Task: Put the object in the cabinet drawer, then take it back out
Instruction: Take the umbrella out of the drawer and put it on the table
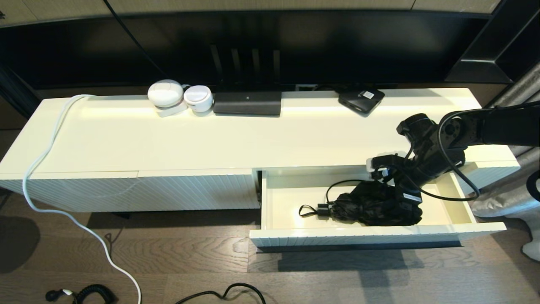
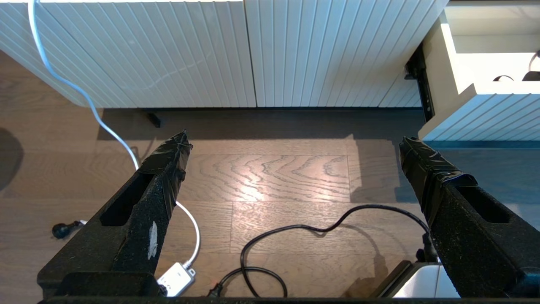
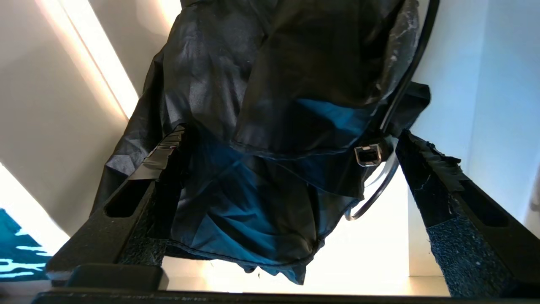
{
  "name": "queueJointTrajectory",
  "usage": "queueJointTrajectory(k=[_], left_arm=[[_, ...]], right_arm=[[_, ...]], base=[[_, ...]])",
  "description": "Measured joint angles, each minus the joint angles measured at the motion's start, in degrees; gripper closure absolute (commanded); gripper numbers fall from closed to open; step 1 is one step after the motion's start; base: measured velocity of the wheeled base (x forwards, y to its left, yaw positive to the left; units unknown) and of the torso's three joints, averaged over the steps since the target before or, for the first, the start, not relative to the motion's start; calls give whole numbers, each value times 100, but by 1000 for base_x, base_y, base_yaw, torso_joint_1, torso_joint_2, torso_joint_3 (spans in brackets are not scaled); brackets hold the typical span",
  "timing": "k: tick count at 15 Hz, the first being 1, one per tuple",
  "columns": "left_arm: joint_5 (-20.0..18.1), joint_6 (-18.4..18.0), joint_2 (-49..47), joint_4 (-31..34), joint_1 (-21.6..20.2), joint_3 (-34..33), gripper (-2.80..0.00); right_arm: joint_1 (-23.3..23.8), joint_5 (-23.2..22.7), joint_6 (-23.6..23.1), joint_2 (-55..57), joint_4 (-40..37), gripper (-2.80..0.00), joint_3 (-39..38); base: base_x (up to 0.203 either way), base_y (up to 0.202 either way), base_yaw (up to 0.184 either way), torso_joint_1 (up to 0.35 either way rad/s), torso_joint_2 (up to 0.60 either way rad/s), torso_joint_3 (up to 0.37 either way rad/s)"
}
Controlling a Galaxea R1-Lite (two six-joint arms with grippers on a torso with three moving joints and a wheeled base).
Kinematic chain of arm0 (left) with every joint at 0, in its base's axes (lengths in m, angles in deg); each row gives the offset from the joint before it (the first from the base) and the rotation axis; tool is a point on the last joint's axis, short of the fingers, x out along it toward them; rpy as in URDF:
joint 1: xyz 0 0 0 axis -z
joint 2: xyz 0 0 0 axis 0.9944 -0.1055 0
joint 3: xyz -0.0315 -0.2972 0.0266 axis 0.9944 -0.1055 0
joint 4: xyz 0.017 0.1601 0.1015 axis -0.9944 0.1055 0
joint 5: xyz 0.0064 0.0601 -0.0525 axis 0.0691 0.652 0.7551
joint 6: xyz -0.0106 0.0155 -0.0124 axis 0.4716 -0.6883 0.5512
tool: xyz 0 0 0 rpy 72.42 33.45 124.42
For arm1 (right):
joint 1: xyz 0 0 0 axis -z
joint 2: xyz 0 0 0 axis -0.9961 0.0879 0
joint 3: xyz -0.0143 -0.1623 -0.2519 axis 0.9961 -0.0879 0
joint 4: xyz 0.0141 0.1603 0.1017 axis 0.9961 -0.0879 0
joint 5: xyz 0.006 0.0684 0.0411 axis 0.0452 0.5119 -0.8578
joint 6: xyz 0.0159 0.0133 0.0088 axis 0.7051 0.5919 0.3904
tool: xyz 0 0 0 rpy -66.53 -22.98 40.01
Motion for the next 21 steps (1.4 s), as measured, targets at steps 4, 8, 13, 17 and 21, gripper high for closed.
queueJointTrajectory(k=[4,8,13,17,21], left_arm=[[-2,0,0,-2,0,0,-280],[0,-1,0,-2,0,0,-280],[-2,0,0,-3,0,0,-280],[0,0,0,-4,0,0,-280],[-2,2,0,-2,0,0,-280]], right_arm=[[21,1,-1,90,34,-280,18],[26,1,-1,160,69,-280,24],[20,-37,17,227,50,0,40],[-2,-41,26,244,44,0,42],[-5,-35,23,241,45,0,1]], base=[[0,0,0,0,0,0],[0,0,0,0,0,0],[0,0,0,0,0,0],[0,0,0,0,0,0],[0,0,0,0,0,0]])
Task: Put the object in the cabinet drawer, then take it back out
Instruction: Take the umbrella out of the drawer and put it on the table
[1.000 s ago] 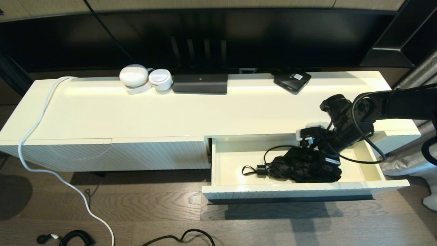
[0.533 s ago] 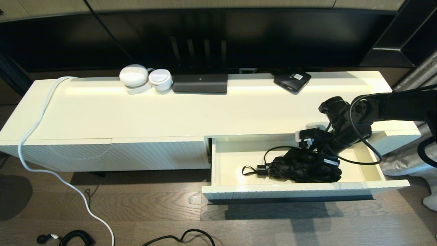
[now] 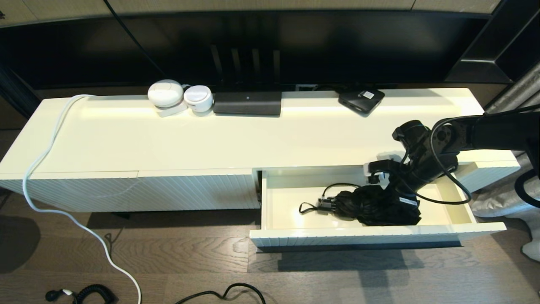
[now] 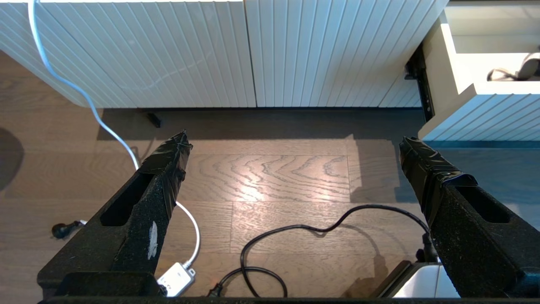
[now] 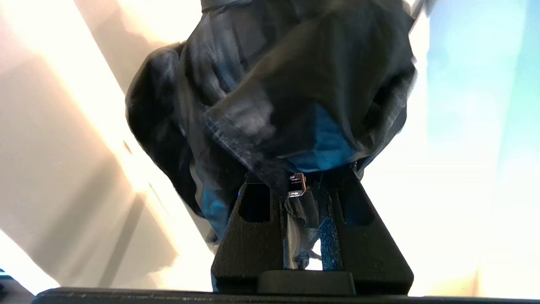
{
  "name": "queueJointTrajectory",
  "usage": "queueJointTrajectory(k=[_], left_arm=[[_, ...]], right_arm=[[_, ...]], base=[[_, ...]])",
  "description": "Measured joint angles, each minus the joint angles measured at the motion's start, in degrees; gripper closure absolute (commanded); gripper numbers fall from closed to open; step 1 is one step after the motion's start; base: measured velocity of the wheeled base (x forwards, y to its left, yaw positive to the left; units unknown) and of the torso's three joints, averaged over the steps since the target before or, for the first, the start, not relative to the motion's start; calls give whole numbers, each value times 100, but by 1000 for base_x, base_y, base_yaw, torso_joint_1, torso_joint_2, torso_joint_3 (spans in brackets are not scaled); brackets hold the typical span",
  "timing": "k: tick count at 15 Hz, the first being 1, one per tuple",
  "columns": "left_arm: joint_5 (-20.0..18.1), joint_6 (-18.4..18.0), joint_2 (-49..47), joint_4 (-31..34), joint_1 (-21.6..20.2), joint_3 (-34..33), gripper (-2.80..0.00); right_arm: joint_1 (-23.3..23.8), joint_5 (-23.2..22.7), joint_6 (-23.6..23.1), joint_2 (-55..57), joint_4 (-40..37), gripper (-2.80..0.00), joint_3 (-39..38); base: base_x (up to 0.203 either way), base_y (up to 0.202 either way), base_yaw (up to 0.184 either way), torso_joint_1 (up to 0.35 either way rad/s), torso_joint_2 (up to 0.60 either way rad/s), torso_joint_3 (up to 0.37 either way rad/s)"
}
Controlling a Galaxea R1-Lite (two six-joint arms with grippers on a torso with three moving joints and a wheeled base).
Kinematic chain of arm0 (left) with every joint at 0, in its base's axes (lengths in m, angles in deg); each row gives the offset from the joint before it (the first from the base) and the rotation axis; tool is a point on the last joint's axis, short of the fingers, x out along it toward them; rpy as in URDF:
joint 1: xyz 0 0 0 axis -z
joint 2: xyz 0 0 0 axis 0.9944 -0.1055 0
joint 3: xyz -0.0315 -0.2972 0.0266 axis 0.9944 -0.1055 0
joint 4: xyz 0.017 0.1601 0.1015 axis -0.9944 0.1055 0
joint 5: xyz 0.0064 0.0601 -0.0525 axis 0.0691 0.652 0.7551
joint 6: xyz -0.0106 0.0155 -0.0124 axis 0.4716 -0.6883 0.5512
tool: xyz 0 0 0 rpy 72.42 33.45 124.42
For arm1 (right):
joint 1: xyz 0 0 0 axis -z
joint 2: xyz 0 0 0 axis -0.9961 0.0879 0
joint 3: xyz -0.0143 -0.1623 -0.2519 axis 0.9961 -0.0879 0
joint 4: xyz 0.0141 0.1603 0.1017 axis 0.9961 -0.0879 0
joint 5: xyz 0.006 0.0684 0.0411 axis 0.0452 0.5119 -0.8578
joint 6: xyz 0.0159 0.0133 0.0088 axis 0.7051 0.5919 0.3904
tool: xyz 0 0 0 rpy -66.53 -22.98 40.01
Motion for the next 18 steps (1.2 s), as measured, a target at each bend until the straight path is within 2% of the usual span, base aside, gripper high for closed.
queueJointTrajectory(k=[10,18], left_arm=[[0,-1,0,0,0,0,-280],[0,-2,0,2,0,0,-280]], right_arm=[[5,6,33,-450,73,0,-440],[-90,3,427,-1525,346,0,-774]], base=[[0,0,0,0,0,0],[0,0,0,0,0,0]])
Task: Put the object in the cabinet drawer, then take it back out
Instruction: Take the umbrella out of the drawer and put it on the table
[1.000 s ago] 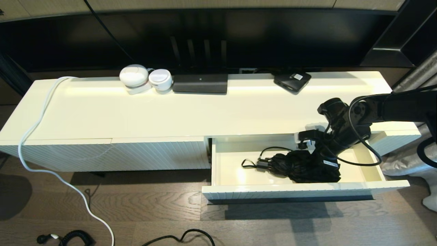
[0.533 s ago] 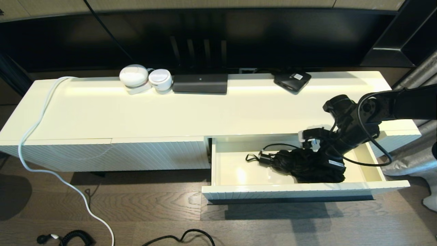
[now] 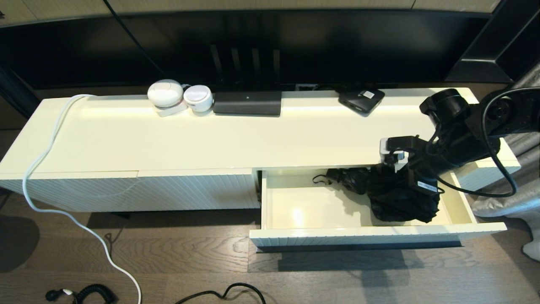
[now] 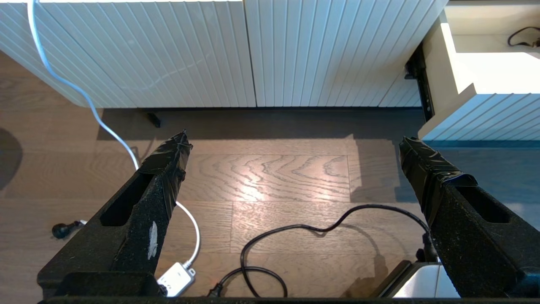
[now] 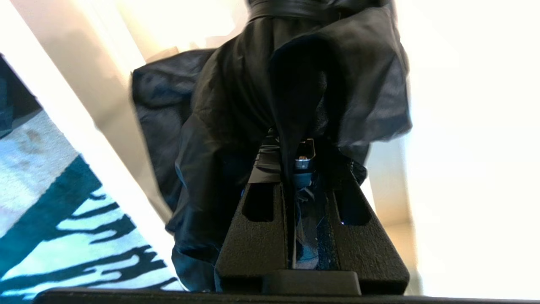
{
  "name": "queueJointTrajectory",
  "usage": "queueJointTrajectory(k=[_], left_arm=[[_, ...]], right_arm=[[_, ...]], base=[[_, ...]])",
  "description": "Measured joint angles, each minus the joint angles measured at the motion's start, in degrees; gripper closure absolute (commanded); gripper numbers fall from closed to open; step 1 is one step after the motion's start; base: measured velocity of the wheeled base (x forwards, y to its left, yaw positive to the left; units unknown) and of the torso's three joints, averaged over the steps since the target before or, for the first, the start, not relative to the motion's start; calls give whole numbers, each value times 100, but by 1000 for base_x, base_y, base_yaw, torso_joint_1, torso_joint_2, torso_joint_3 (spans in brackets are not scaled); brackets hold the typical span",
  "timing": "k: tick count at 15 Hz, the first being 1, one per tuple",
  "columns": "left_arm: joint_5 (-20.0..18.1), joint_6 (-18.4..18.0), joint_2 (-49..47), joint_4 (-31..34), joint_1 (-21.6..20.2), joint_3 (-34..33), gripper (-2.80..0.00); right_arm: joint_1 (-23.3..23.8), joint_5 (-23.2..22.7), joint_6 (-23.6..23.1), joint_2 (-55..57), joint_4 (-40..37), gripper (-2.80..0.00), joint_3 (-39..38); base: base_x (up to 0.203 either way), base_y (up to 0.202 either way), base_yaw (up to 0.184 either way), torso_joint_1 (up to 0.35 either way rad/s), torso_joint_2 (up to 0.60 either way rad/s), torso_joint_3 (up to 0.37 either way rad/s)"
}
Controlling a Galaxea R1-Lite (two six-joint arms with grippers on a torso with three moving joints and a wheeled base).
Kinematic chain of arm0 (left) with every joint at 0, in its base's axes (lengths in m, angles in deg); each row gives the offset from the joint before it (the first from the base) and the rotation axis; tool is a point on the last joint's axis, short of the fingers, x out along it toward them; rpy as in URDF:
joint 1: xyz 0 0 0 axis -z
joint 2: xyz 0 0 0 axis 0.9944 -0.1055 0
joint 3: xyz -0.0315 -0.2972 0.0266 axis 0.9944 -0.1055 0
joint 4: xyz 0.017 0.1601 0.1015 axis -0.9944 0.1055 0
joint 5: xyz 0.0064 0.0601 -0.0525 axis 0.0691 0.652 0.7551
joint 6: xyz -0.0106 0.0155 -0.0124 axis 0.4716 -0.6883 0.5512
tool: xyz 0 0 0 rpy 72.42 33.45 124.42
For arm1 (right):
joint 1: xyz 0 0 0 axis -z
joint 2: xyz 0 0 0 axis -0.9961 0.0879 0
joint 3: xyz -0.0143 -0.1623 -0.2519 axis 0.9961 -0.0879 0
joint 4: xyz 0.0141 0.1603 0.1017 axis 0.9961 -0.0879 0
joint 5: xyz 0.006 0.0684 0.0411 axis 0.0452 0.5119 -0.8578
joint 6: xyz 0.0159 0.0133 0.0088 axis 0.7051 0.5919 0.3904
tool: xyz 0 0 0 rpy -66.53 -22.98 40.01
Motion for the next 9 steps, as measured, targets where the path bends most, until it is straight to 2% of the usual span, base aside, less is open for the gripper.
queueJointTrajectory(k=[9], left_arm=[[2,-1,0,-2,0,0,-280]], right_arm=[[-125,34,-30,-1044,4,0,-41]], base=[[0,0,0,0,0,0]])
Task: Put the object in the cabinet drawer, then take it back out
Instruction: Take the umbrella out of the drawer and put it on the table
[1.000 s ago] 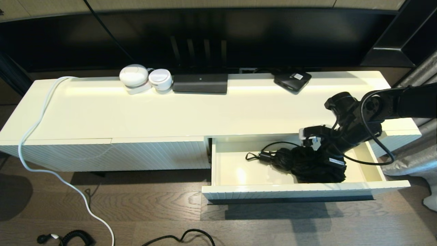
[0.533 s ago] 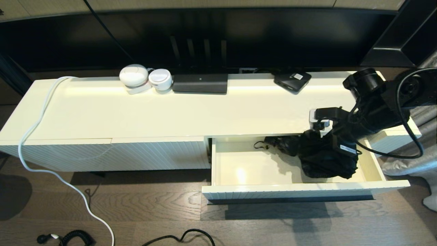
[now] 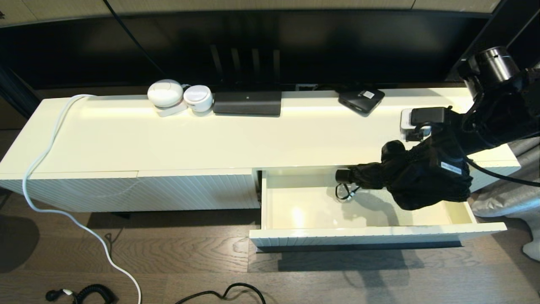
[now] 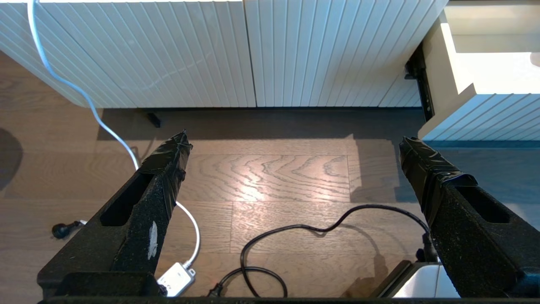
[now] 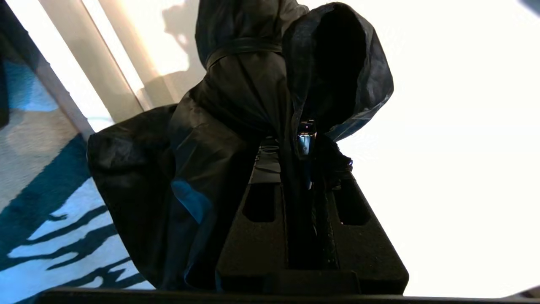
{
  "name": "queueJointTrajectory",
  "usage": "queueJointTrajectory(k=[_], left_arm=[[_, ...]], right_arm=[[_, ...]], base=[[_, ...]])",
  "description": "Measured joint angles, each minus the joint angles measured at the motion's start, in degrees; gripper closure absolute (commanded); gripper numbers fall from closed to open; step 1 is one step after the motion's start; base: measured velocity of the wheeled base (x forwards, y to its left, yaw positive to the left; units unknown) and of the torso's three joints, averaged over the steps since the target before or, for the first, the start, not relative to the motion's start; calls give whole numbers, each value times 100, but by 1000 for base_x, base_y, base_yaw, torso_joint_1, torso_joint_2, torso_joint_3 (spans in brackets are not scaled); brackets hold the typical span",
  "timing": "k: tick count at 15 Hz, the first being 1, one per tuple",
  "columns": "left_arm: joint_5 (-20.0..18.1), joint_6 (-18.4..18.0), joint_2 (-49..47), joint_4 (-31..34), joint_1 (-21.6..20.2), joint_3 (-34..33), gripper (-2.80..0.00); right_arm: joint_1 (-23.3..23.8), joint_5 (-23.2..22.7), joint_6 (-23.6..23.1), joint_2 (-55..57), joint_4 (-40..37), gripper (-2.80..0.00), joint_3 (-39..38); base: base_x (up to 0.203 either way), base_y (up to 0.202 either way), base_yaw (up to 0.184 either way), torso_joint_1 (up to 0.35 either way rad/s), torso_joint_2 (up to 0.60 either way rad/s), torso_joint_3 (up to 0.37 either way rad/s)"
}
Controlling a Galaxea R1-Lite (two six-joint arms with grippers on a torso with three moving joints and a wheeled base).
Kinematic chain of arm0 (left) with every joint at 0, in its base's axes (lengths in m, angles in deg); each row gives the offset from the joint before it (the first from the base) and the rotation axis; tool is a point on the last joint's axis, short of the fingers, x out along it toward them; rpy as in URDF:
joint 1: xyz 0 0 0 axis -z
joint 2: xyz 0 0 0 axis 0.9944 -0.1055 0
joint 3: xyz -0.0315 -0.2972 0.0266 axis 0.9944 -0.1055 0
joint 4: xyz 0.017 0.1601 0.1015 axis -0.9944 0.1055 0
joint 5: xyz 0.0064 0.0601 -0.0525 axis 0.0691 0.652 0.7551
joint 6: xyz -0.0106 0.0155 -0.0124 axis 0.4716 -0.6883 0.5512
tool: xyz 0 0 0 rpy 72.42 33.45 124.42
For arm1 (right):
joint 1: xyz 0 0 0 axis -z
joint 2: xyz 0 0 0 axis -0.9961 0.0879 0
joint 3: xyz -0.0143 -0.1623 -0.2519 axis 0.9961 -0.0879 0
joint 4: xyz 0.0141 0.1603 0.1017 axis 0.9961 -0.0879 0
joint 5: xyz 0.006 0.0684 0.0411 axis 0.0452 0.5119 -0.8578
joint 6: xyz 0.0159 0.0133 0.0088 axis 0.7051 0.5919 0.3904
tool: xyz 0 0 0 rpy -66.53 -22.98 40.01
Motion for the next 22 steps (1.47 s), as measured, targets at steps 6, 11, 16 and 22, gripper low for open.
queueJointTrajectory(k=[6,11,16,22], left_arm=[[0,3,0,0,0,0,-280],[0,1,0,2,0,0,-280],[0,-1,0,0,0,0,-280],[-2,1,0,0,0,0,-280]], right_arm=[[-109,-1,13,-645,0,0,-120],[-318,82,36,-1020,33,0,99],[-689,492,165,-1046,523,0,664],[-1397,980,353,-758,705,0,1440]], base=[[0,0,0,0,0,0],[0,0,0,0,0,0],[0,0,0,0,0,0],[0,0,0,0,0,0]])
